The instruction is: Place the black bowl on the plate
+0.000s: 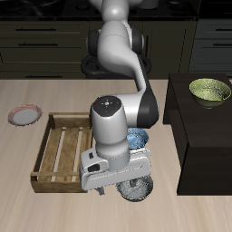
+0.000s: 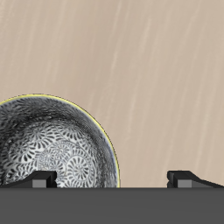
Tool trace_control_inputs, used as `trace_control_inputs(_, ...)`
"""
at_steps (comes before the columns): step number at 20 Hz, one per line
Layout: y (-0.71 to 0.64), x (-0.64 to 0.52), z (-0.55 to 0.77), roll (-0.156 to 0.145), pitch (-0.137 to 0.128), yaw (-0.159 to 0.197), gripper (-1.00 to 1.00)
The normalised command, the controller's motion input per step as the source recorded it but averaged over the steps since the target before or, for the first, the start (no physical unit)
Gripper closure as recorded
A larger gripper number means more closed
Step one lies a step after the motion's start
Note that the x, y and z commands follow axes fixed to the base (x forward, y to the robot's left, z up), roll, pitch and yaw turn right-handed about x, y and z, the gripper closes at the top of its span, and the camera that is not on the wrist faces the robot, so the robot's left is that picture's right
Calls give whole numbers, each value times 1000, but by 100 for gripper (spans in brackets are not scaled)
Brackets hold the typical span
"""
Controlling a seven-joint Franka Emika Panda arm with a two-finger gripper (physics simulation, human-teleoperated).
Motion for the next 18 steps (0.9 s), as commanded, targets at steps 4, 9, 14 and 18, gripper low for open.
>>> trace_control_inputs(4,58,-30,-278,17,62,8,-100)
trace_control_inputs(9,86,-61,-269,22,34,19,100)
trace_control_inputs(14,1,-56,-73,13,5,-5,100)
trace_control_inputs(18,-19,-7,44,0,-24,-16,100)
